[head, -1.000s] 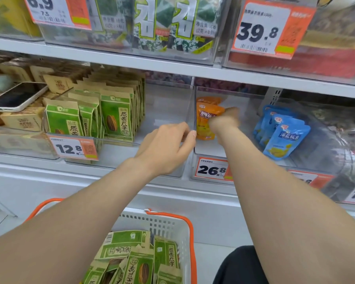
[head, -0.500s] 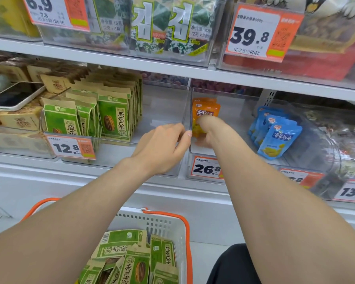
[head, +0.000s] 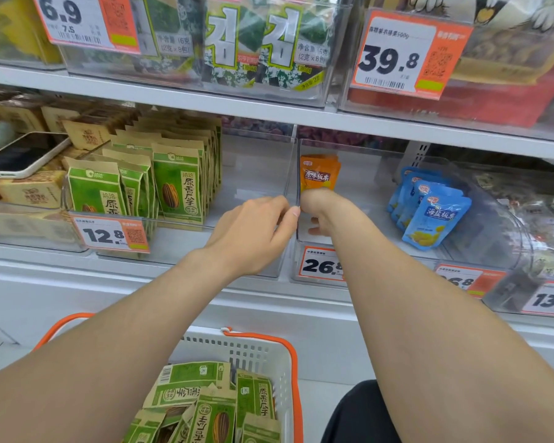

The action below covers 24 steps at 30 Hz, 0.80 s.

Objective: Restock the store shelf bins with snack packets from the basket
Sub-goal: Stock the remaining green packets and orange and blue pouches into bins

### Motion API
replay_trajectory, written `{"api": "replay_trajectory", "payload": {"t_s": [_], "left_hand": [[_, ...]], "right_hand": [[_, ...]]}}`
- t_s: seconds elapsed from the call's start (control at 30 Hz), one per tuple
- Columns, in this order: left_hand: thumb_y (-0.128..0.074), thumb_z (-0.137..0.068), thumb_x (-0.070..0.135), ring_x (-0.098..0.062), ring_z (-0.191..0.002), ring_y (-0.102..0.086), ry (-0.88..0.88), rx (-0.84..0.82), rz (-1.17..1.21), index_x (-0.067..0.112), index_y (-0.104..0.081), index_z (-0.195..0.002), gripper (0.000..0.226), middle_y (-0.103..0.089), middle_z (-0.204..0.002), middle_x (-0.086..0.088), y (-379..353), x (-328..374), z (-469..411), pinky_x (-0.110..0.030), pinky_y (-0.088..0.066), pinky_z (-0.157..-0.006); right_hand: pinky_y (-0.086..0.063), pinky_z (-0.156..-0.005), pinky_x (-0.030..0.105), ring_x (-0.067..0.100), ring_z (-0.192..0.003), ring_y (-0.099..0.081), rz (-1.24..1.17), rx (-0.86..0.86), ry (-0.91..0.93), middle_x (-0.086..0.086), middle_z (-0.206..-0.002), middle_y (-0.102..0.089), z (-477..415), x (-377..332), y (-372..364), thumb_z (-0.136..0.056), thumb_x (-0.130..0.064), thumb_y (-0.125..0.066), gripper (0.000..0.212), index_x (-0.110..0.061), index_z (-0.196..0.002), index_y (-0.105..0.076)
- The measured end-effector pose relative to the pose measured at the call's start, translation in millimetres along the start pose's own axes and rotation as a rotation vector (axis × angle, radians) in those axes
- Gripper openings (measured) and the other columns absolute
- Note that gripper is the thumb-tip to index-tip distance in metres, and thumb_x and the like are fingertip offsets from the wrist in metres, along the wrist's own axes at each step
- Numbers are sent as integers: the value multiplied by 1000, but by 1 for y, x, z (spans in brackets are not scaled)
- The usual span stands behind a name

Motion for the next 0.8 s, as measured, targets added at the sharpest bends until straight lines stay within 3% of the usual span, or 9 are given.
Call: {"api": "replay_trajectory", "payload": {"t_s": [0.13, 0.2, 0.33, 0.4, 0.5, 0.6, 0.7, 0.8], "left_hand": [[-31, -110, 50, -23, -73, -54, -19, -25, -5, 23, -52, -83, 44, -56, -77, 8, 2, 1, 2, -41, -44, -62], [-34, -109, 50, -22, -76, -57, -19, -33, 8, 24, -58, -89, 41, -61, -80, 9, 4, -1, 4, -42, -47, -65], [-46, -103, 44, -23, -90, -60, -43, 6, 26, 24, -62, -102, 25, -65, -96, 5, 14, -5, 12, -45, -52, -79], [-60, -97, 33, -25, -95, -53, -72, 69, -35, 20, -60, -106, 16, -55, -100, 2, 26, -4, 18, -43, -49, -83], [-69, -90, 26, -24, -91, -45, -62, 129, -105, 20, -52, -100, 20, -42, -97, 4, 48, -2, 31, -42, -44, -77], [-65, -92, 36, -26, -85, -52, 59, 28, -148, 25, -50, -92, 18, -54, -88, 5, 56, -9, 49, -40, -48, -70], [-61, -92, 45, -30, -80, -61, 182, -214, -238, 25, -58, -87, 21, -58, -76, 3, 44, -25, 71, -35, -46, -63], [-61, -94, 49, -27, -93, -66, 280, -633, -304, 26, -67, -97, 24, -67, -95, 0, 15, -50, 107, -36, -55, -78]], "right_hand": [[-48, -108, 53, 36, -131, -50, 114, 4, 30, 11, -145, -50, 8, -1, 3, -103, -17, -47, 34, -11, -137, -50], [-50, -105, 51, 37, -125, -53, 174, 35, 91, 14, -133, -52, 15, -4, 8, -103, -16, -46, 28, -7, -130, -52], [-50, -82, 35, 34, -97, -58, 232, 264, 333, 15, -113, -60, 47, -24, 30, -96, -13, -47, 15, -6, -103, -58], [-48, -81, 36, 38, -100, -59, 246, 369, 452, 18, -115, -63, 71, -34, 35, -93, -10, -47, 20, -5, -103, -63], [-39, -76, 34, 35, -100, -57, 315, 449, 695, 14, -107, -67, 122, -50, 29, -92, -11, -45, 20, -11, -103, -62], [-40, -65, 35, 31, -79, -54, 406, 541, 908, 6, -84, -65, 175, -63, 16, -86, -16, -50, 12, -16, -96, -57], [-50, -67, 36, 29, -77, -57, 481, 340, 953, 2, -72, -65, 195, -62, -21, -78, -19, -47, 13, -22, -72, -58], [-59, -66, 36, 26, -70, -66, 762, -86, 822, 4, -62, -70, 193, -34, -76, -76, -11, -52, 21, -13, -63, -68]]}}
Point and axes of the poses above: each hand's wrist, its own z-axis away from the middle knuckle, its own y-axis out of the back of the hand, x = y × z, the point moved 8 cm from there along -z, towards the middle knuckle
